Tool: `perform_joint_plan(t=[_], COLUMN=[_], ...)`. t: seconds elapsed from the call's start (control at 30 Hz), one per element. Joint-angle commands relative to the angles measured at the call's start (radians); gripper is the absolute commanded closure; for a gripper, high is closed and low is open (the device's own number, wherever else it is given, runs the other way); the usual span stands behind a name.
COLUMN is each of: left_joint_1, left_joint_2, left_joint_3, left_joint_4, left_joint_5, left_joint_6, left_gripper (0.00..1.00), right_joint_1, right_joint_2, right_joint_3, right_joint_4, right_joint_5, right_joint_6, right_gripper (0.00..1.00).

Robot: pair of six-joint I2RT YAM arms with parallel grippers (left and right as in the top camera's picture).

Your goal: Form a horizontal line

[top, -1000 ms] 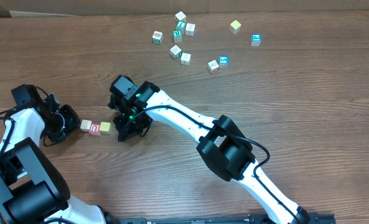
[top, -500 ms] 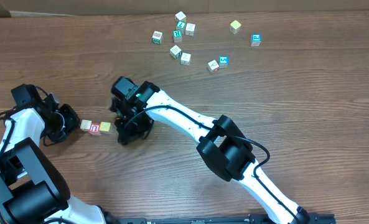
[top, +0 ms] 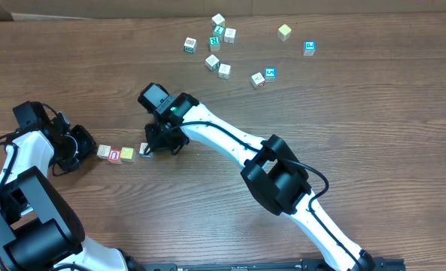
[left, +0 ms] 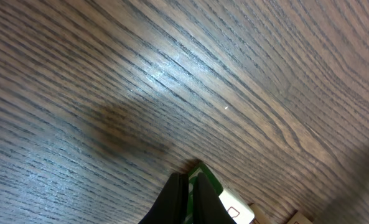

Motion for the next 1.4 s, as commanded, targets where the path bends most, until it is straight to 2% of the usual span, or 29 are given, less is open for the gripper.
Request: perform_joint_plan(t=[0.0,0.93,1.13,1.23,1.37], left_joint_1=[-0.010,-0.010,-0.010,-0.010,-0.010], left_joint_2=[0.018,0.018,0.018,0.018,0.018], left_joint_3=[-0.008,-0.008,-0.008,-0.008,-0.008], left_joint_4=[0.002,0.009,0.009,0.009,0.009], left_joint_5=[0.011,0.011,0.011,0.011,0.011], left_joint_6=[-0.010,-0.010,-0.010,-0.010,-0.010], left_gripper=[0.96,0.96,0.95,0.95,0.95], right_joint_1=[-0.002,-0.002,-0.002,-0.002,-0.002], right_joint_2=[-0.005,-0.005,-0.005,-0.005,-0.005], right_joint_3=[-0.004,-0.004,-0.004,-0.004,-0.004], right_joint_4=[0.010,0.011,0.006,-0.009,0.035], right_joint_5=[-0.004,-0.210,-0.197,-0.113,-0.095], right_joint_6=[0.060,0.064,0.063,0.063,0.060], right_gripper=[0.96,0.96,0.96,0.96,0.96])
